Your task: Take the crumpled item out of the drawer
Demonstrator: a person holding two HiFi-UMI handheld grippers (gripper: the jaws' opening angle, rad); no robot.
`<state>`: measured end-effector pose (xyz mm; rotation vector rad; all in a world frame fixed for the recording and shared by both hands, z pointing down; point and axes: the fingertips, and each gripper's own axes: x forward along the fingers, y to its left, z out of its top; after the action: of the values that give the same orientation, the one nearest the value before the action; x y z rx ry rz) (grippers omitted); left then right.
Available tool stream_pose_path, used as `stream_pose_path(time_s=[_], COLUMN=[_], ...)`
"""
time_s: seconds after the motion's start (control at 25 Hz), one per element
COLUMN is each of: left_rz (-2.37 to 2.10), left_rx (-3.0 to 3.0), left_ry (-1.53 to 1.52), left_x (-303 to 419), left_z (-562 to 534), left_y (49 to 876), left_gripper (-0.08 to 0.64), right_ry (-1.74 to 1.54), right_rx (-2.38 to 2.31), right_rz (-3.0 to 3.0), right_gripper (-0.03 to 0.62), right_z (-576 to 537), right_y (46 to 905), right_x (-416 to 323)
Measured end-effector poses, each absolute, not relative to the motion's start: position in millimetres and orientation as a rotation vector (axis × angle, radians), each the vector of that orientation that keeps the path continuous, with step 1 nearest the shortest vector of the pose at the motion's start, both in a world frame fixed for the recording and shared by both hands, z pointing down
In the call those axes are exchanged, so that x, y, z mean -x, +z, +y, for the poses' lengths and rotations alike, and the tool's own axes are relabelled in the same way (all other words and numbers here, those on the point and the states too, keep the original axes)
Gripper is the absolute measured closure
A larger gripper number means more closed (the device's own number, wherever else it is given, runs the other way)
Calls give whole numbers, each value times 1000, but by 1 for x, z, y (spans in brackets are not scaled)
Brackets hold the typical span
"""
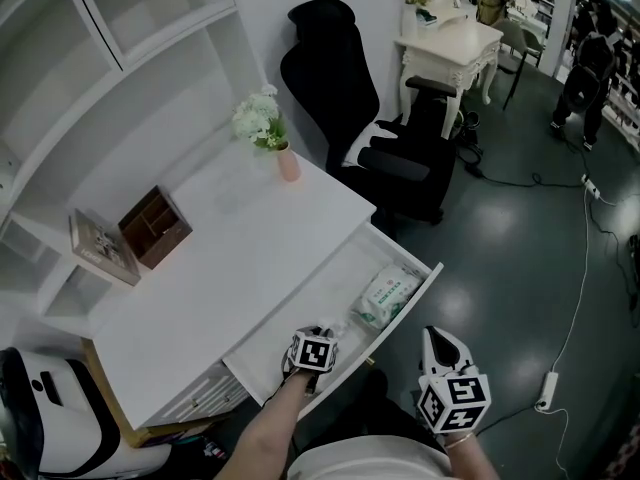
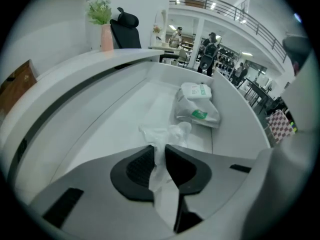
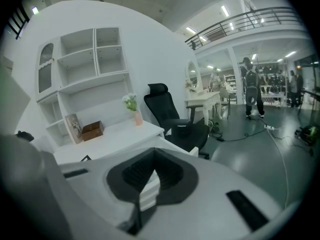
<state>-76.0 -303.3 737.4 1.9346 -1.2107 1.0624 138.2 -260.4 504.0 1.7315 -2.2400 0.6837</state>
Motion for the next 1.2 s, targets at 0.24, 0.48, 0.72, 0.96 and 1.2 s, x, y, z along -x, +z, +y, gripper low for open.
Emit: stream_pose_path(time_s=[0.24, 0.48, 0.72, 0.96, 1.2], left_rz=[-1261, -1326, -1397, -1444, -1484], left_rx=[-1986, -2054, -2112, -2175, -2258], left_ry=[937, 835, 737, 616, 525], left_x=[78, 86, 91, 95, 94], left_z=[-306, -311, -313, -317, -320], left_y=[704, 660, 614, 569, 524], left_gripper=[499, 499, 499, 499, 499], right_ry=[675, 666, 655, 639, 628], right_rx=[-1704, -1683, -1663, -1654, -1648], right_rz=[-2269, -2289, -2312, -2328, -2344], right_gripper=[591, 591, 591, 591, 591], right_z=[-256, -253, -250, -249, -249], right_y=[501, 498, 494, 489, 485], right_x=[-127, -116, -105, -93, -84])
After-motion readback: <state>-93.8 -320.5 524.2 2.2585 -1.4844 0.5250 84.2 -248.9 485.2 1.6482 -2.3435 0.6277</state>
